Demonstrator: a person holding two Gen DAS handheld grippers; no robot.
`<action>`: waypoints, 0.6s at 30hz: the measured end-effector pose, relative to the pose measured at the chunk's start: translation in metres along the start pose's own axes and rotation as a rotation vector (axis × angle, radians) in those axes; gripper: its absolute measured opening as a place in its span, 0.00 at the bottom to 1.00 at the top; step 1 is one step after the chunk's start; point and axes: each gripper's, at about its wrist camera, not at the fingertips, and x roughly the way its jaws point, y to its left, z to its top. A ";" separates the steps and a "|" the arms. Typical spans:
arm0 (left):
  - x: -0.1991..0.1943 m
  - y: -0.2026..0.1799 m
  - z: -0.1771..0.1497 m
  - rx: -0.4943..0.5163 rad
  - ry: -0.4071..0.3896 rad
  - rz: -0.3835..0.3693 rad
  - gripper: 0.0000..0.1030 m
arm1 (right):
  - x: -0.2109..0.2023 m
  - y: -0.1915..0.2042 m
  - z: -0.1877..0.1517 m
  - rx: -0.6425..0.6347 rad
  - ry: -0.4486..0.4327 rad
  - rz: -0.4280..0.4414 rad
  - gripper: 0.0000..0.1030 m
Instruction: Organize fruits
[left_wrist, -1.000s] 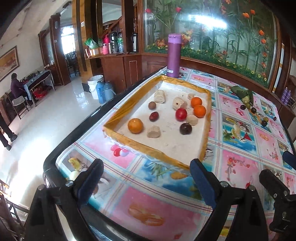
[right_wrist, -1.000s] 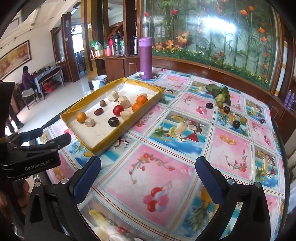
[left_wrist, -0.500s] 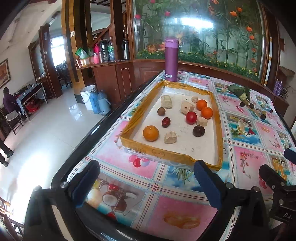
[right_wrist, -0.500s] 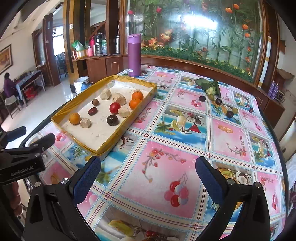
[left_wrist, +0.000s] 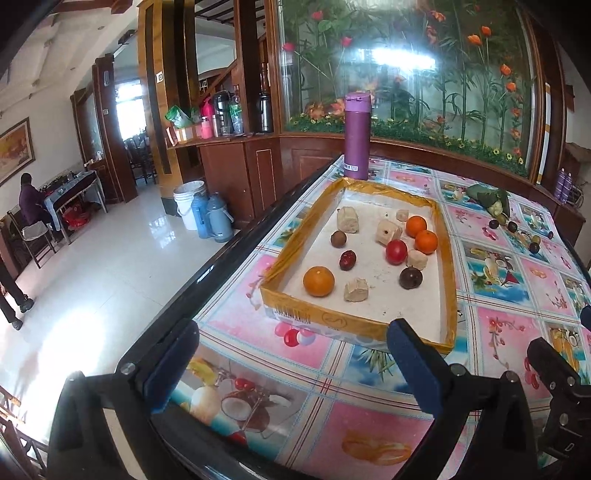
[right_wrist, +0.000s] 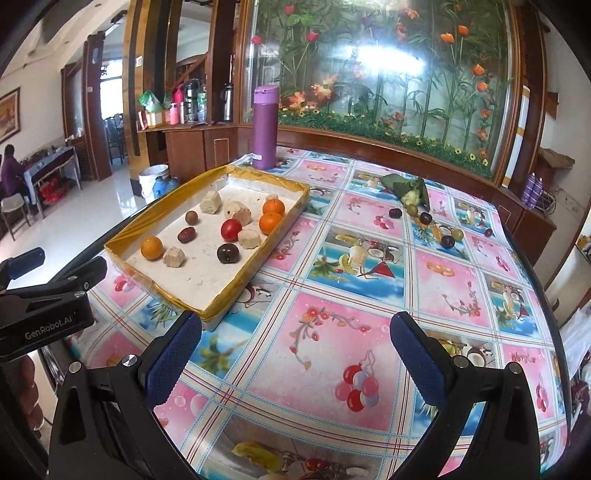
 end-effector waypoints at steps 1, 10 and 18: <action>0.000 0.000 0.000 -0.002 -0.002 -0.005 1.00 | 0.001 0.000 0.000 0.001 0.001 -0.003 1.00; 0.000 0.003 0.003 -0.031 -0.014 -0.043 1.00 | 0.002 -0.003 0.000 0.009 0.005 -0.026 1.00; 0.002 -0.001 0.002 -0.025 -0.028 -0.060 1.00 | 0.005 -0.003 0.000 0.005 0.018 -0.028 1.00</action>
